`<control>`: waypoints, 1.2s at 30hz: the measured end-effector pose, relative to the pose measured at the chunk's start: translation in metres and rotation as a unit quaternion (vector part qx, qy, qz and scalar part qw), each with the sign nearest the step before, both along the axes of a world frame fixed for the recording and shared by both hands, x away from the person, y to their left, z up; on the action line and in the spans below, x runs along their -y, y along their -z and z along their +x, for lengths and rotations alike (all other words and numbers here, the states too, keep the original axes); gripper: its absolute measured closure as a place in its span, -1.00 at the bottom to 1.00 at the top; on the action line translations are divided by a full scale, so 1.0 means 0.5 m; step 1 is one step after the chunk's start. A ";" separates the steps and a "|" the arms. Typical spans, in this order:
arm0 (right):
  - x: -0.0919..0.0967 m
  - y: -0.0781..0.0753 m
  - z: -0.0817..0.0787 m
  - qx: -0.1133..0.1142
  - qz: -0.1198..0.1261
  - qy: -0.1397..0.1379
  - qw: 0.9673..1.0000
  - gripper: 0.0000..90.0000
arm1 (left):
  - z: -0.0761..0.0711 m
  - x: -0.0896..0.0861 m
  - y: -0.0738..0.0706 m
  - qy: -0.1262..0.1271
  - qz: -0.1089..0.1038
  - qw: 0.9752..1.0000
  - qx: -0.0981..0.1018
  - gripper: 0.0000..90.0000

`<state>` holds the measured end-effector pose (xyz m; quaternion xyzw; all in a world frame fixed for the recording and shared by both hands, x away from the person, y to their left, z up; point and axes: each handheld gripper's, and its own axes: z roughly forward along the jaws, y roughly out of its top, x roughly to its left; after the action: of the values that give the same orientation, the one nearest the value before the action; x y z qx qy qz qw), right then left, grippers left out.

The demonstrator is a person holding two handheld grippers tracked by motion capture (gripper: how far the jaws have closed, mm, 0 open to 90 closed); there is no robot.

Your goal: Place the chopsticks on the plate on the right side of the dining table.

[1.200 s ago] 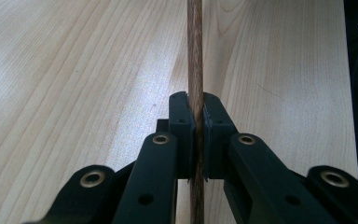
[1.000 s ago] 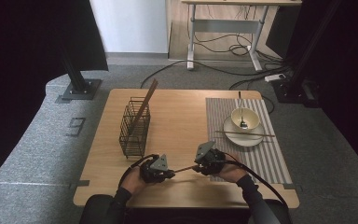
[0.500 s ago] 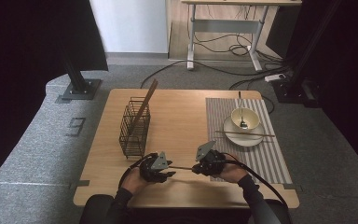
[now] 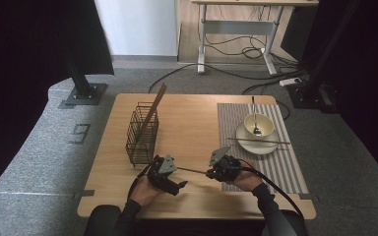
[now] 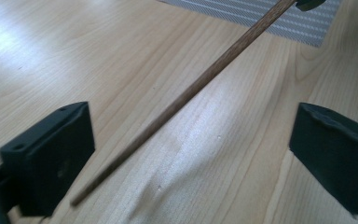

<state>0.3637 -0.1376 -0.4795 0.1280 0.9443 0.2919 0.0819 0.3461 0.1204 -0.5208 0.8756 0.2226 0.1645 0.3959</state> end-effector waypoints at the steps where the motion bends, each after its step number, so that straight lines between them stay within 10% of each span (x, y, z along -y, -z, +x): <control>1: 0.003 0.000 0.002 0.000 0.002 0.003 1.000 0.83 | 0.000 -0.001 0.000 -0.004 -0.003 1.000 0.000 -1.00; 12: 0.041 -0.007 0.020 0.007 0.013 0.052 0.999 0.83 | -0.001 -0.007 0.010 -0.030 -0.020 0.999 -0.010 -1.00; 36: 0.136 -0.022 0.051 0.024 0.036 0.152 0.987 0.83 | 0.015 -0.004 0.066 -0.053 0.052 0.995 -0.062 -1.00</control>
<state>0.3891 -0.2055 -0.4684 0.2655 0.9005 0.3132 0.1432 0.3539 0.1226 -0.5537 0.8907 0.2835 0.1420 0.3258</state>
